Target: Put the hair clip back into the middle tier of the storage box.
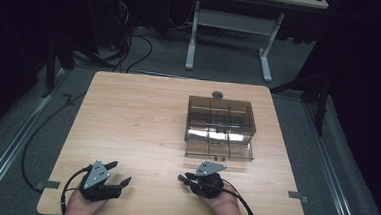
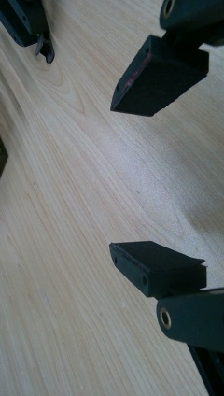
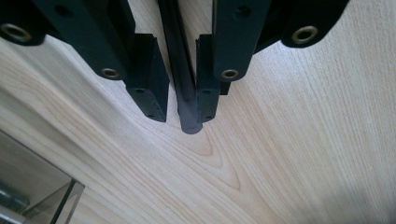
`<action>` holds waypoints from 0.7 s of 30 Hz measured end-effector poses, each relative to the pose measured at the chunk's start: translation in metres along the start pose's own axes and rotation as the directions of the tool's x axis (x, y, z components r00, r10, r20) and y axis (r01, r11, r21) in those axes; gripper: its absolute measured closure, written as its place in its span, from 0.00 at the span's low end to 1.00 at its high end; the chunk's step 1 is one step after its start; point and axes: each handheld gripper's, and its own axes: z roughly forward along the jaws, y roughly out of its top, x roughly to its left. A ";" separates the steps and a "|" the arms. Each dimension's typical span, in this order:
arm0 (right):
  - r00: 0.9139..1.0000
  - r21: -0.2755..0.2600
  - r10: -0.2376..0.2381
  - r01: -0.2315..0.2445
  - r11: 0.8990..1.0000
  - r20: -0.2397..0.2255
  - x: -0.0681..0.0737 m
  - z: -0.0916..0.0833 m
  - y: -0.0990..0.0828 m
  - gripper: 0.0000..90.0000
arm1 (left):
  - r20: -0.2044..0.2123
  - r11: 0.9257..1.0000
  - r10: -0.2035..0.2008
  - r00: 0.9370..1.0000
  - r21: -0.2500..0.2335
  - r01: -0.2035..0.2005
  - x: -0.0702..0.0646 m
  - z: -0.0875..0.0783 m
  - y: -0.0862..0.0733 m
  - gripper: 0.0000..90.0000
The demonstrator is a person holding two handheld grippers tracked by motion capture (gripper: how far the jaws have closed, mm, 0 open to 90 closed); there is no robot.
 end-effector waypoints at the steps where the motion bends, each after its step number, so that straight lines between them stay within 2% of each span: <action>1: 1.000 0.002 -0.001 0.001 1.000 -0.002 0.000 0.000 0.000 0.84 | 0.000 1.000 -0.001 1.000 0.000 0.001 0.000 0.000 0.000 0.30; 9: 1.000 0.015 -0.001 0.001 1.000 0.002 0.001 0.001 -0.001 0.88 | -0.001 1.000 -0.001 1.000 0.001 0.001 0.000 0.000 0.000 0.30; 21: 1.000 0.007 0.004 -0.004 1.000 0.002 0.001 0.000 -0.001 0.88 | 0.000 1.000 0.000 1.000 0.001 0.000 0.000 0.000 0.000 0.30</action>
